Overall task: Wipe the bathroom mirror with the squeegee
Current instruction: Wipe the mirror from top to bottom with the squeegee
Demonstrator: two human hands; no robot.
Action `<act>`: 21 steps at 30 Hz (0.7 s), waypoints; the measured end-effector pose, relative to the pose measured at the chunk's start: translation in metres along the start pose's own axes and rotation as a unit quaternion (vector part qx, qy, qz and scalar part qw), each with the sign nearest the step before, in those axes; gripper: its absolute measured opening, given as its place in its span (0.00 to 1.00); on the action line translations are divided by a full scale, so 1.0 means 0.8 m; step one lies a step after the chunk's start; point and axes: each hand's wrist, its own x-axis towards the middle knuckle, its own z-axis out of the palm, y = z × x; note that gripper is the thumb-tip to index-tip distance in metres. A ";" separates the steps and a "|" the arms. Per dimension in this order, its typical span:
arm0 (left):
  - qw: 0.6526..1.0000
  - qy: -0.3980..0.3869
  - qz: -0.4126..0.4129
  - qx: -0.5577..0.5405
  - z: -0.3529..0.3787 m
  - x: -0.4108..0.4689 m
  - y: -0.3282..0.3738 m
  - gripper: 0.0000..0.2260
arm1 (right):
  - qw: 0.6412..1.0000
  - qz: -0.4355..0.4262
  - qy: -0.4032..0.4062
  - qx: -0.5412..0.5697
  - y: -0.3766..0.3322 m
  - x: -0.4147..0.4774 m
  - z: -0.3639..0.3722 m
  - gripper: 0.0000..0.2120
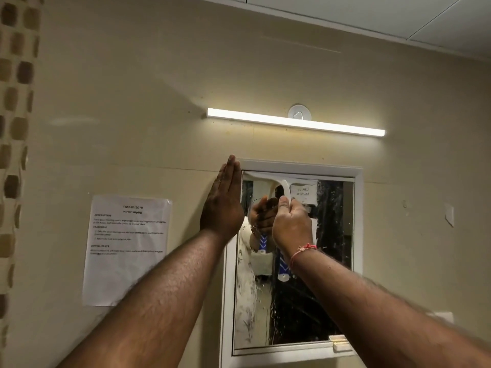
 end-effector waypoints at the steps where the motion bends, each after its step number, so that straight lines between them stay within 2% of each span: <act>1: 1.000 0.003 0.001 0.000 0.000 0.000 0.000 0.47 | 1.000 -0.011 0.008 -0.018 0.000 0.001 0.000 0.15; 5: 1.000 0.006 0.001 0.004 0.003 -0.001 -0.001 0.48 | 0.997 -0.035 0.019 -0.061 0.002 0.004 -0.003 0.15; 21: 1.000 0.016 0.006 0.008 0.003 -0.004 0.003 0.45 | 0.997 -0.016 0.020 -0.070 -0.010 0.001 -0.003 0.16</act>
